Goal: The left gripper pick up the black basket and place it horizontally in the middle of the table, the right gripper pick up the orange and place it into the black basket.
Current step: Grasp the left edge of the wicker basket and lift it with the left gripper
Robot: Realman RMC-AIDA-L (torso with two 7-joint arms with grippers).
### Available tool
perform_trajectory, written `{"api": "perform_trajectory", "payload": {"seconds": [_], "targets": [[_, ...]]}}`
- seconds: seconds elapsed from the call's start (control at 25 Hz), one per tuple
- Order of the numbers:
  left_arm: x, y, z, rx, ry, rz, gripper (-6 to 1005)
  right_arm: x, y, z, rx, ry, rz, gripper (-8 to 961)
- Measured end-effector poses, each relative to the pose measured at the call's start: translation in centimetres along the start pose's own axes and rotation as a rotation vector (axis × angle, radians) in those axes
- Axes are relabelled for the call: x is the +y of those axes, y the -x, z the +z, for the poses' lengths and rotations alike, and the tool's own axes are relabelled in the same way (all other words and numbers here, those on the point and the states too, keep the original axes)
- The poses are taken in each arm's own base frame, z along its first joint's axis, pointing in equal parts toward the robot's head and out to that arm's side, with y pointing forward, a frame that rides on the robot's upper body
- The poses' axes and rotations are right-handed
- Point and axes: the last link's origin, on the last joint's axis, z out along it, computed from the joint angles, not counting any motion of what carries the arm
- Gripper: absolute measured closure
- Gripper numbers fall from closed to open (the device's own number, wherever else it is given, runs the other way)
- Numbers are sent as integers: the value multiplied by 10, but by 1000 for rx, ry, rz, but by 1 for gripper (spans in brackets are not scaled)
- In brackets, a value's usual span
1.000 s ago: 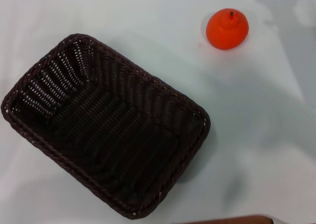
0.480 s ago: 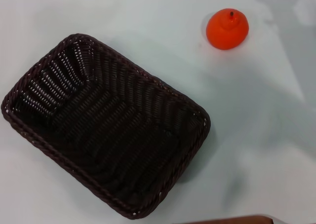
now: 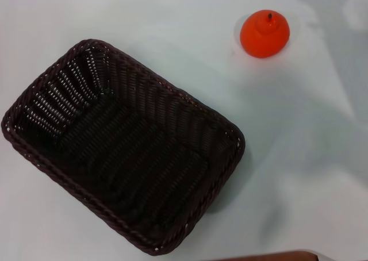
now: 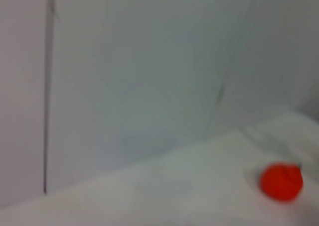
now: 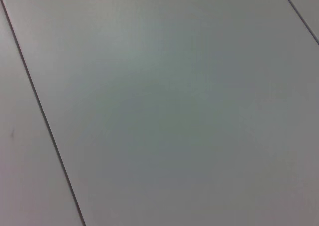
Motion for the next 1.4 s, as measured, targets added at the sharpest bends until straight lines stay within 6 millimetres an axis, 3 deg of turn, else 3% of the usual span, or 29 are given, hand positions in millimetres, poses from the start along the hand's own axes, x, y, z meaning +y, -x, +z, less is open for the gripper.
{"api": "perform_trajectory", "payload": {"seconds": [0.28, 0.36, 0.64, 1.12, 1.4], "targets": [[9, -10, 27, -162, -66, 21, 199, 0, 1, 0, -3, 4, 4, 402], [12, -12, 45, -221, -71, 23, 199, 0, 1, 0, -3, 5, 4, 402], [11, -16, 58, -252, -131, 39, 199, 3, 0, -2, 2, 19, 5, 402], [24, -5, 104, -410, -1, 80, 198, 1, -1, 1, 10, 19, 11, 402], [31, 5, 144, -472, 84, 70, 198, 1, -1, 1, 9, 19, 11, 402]]}}
